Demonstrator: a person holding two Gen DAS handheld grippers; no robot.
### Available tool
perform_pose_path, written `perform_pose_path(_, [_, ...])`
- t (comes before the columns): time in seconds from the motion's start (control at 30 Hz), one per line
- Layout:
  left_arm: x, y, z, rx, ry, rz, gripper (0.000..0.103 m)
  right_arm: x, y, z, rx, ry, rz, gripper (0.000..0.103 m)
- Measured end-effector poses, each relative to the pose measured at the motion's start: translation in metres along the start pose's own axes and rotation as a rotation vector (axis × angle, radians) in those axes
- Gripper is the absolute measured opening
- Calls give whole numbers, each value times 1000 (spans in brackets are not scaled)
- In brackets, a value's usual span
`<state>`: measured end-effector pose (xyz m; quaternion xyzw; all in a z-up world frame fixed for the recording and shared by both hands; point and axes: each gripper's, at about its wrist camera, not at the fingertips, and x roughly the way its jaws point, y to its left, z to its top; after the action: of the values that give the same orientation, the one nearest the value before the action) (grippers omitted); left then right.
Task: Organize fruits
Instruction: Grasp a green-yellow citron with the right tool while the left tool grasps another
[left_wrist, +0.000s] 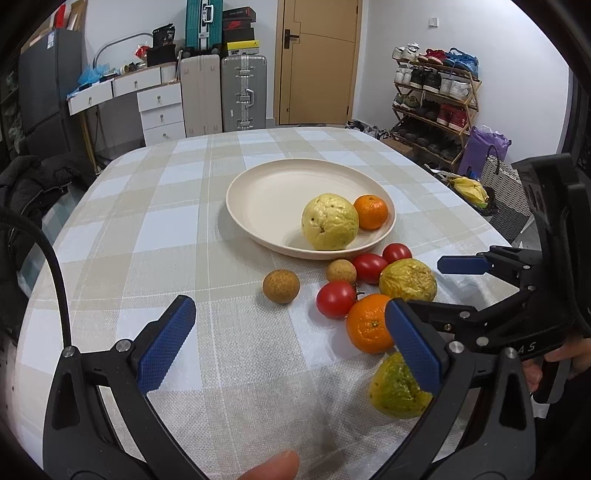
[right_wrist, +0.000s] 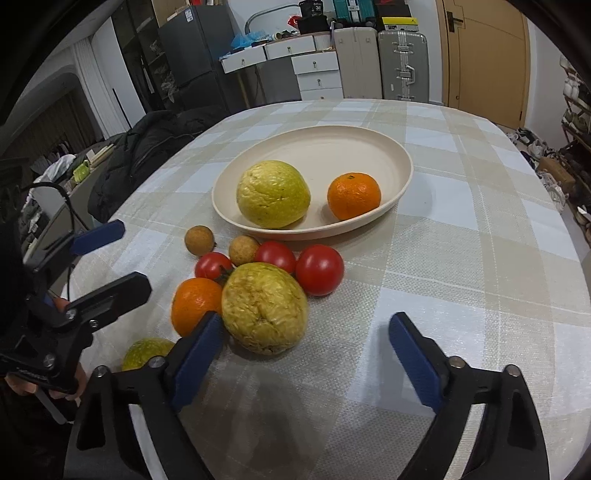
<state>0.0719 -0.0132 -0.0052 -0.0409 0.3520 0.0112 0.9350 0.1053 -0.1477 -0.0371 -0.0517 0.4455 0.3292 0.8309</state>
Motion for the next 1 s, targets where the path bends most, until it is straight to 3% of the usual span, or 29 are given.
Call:
perform_pose_path(0.17, [2, 1, -1, -4, 4, -4, 102, 0, 4, 1, -1, -10, 45, 70])
perform_pose_path(0.33, [4, 0, -2, -1, 7, -5, 102, -3, 7, 1, -2, -13, 102, 48])
perform_pose_path(1.0, [3, -9, -3, 3, 29, -40, 102, -34, -2, 6, -13, -90, 48, 47])
